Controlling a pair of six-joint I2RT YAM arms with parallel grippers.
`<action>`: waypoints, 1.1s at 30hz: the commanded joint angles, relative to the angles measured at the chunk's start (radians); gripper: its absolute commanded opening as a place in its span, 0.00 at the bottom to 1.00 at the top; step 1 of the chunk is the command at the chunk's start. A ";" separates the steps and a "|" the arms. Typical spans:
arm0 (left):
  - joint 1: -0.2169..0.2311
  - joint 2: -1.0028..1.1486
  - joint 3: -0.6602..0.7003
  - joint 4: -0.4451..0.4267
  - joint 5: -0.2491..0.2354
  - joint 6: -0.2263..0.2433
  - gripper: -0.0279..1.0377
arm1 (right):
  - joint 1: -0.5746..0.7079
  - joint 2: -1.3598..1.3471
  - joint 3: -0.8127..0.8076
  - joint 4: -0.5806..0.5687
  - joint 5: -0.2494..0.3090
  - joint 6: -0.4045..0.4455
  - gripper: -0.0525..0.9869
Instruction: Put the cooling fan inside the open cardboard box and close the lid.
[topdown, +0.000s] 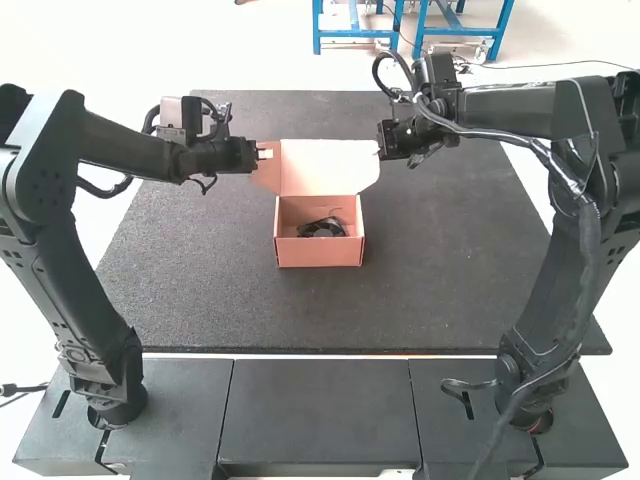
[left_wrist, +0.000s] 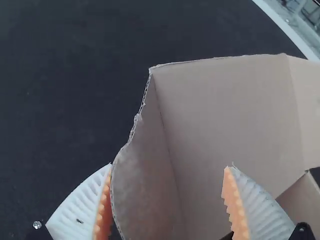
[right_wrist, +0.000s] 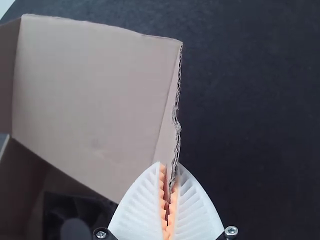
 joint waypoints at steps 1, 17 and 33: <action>0.005 -0.022 0.041 0.001 -0.002 0.004 0.50 | 0.006 -0.014 -0.024 -0.018 -0.027 -0.005 0.04; 0.062 -0.023 0.053 -0.036 -0.003 0.020 0.21 | 0.018 -0.014 -0.031 -0.020 -0.030 0.001 0.04; 0.057 -0.026 0.056 -0.032 0.021 0.000 0.05 | 0.015 -0.014 -0.024 -0.020 -0.030 0.004 0.04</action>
